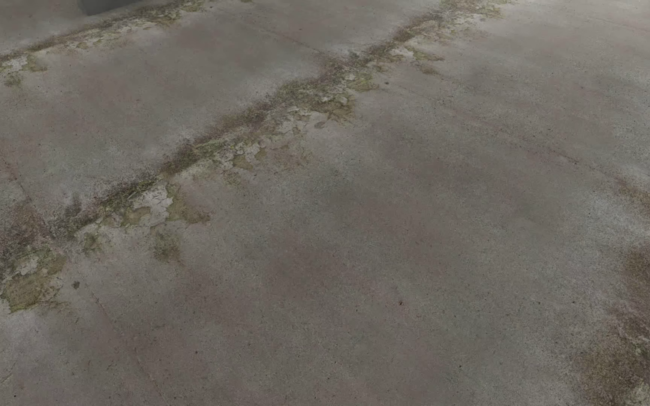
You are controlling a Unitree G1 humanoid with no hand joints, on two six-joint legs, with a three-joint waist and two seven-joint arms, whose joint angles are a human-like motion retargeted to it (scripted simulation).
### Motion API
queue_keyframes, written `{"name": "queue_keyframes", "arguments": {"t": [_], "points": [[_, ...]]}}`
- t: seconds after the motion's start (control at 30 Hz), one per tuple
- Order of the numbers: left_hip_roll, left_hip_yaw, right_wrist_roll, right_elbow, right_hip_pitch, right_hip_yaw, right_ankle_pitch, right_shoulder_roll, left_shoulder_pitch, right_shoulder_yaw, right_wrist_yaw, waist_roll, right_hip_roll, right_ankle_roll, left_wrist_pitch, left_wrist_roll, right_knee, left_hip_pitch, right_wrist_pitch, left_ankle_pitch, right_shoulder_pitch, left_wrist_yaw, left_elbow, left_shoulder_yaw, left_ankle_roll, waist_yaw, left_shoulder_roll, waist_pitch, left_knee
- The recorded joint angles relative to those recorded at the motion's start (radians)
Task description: Go to the shelves
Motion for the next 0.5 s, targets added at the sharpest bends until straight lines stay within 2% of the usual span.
{"name": "queue_keyframes", "arguments": {"t": [0.03, 0.07, 0.1, 0.13, 0.17, 0.2, 0.27, 0.3, 0.33, 0.37, 0.4, 0.43, 0.5], "points": [[-0.002, 0.000, 0.000, 0.005, 0.001, 0.000, -0.006, -0.001, -0.005, -0.013, 0.000, 0.006, 0.004, 0.000, 0.000, 0.000, -0.001, -0.014, 0.000, 0.034, 0.000, 0.000, 0.003, -0.004, 0.000, 0.002, -0.002, -0.001, 0.010], [-0.003, 0.000, 0.000, 0.007, -0.007, 0.000, 0.034, -0.004, -0.003, -0.010, 0.000, 0.010, 0.002, 0.000, 0.000, 0.000, -0.029, -0.018, 0.000, 0.046, 0.004, 0.000, -0.003, -0.007, 0.000, 0.007, -0.002, -0.001, 0.019], [-0.003, 0.000, 0.000, 0.003, -0.002, 0.000, -0.095, -0.006, 0.004, 0.001, 0.000, 0.013, 0.011, 0.000, 0.000, 0.000, 0.244, -0.008, 0.000, 0.053, 0.009, 0.000, -0.021, -0.013, 0.000, 0.007, 0.004, 0.005, 0.023], [-0.008, 0.000, 0.000, 0.010, -0.019, 0.000, -0.227, -0.009, 0.004, -0.006, 0.000, 0.018, 0.020, 0.000, 0.000, 0.000, 0.255, -0.020, 0.000, 0.057, 0.016, 0.000, -0.024, -0.019, 0.000, -0.020, 0.004, -0.003, 0.035], [-0.016, 0.000, 0.000, -0.001, -0.069, 0.000, -0.246, -0.011, 0.009, -0.020, 0.000, 0.016, 0.018, 0.000, 0.000, 0.000, 0.311, -0.021, 0.000, 0.053, 0.024, 0.000, -0.041, -0.016, 0.000, -0.037, 0.007, -0.001, 0.046], [-0.029, 0.000, 0.000, -0.012, -0.132, 0.000, -0.257, -0.012, 0.010, -0.036, 0.000, 0.003, 0.005, 0.000, 0.000, 0.000, 0.430, 0.018, 0.000, 0.045, 0.028, 0.000, -0.073, -0.001, 0.000, -0.032, 0.019, 0.032, 0.047], [-0.036, 0.000, 0.000, -0.031, -0.255, 0.000, -0.278, -0.006, -0.008, -0.065, 0.000, -0.005, -0.009, 0.000, 0.000, 0.000, 0.676, 0.064, 0.000, 0.003, 0.041, 0.000, -0.111, 0.016, 0.000, -0.080, 0.031, 0.075, 0.062], [-0.036, 0.000, 0.000, -0.041, -0.322, 0.000, -0.273, -0.004, -0.011, -0.067, 0.000, -0.011, -0.016, 0.000, 0.000, 0.000, 0.754, 0.094, 0.000, -0.039, 0.048, 0.000, -0.155, 0.024, 0.000, -0.113, 0.040, 0.085, 0.051], [-0.020, 0.000, 0.000, -0.035, -0.388, 0.000, -0.262, -0.008, -0.039, -0.048, 0.000, 0.004, -0.004, 0.000, 0.000, 0.000, 0.764, 0.122, 0.000, -0.082, 0.054, 0.000, -0.156, 0.011, 0.000, -0.135, 0.036, 0.092, 0.032], [0.010, 0.000, 0.000, -0.035, -0.428, 0.000, -0.257, -0.019, -0.050, -0.065, 0.000, 0.029, -0.006, 0.000, 0.000, 0.000, 0.726, 0.141, 0.000, -0.112, 0.073, 0.000, -0.145, 0.046, 0.000, -0.201, 0.007, 0.084, 0.019], [0.009, 0.000, 0.000, -0.027, -0.491, 0.000, -0.223, -0.016, -0.043, -0.065, 0.000, 0.022, -0.020, 0.000, 0.000, 0.000, 0.688, 0.181, 0.000, -0.155, 0.088, 0.000, -0.211, 0.062, 0.000, -0.213, 0.031, 0.084, -0.006], [0.018, 0.000, 0.000, -0.006, -0.530, 0.000, -0.173, -0.027, -0.077, -0.035, 0.000, 0.031, -0.025, 0.000, 0.000, 0.000, 0.631, 0.232, 0.000, -0.213, 0.092, 0.000, -0.205, 0.024, 0.000, -0.222, 0.030, 0.092, -0.029], [0.026, 0.000, 0.000, 0.033, -0.605, 0.000, -0.091, -0.020, -0.100, -0.037, 0.000, 0.029, -0.047, 0.000, 0.000, 0.000, 0.520, 0.303, 0.000, -0.296, 0.097, 0.000, -0.227, 0.020, 0.000, -0.241, 0.040, 0.109, -0.037]]}}
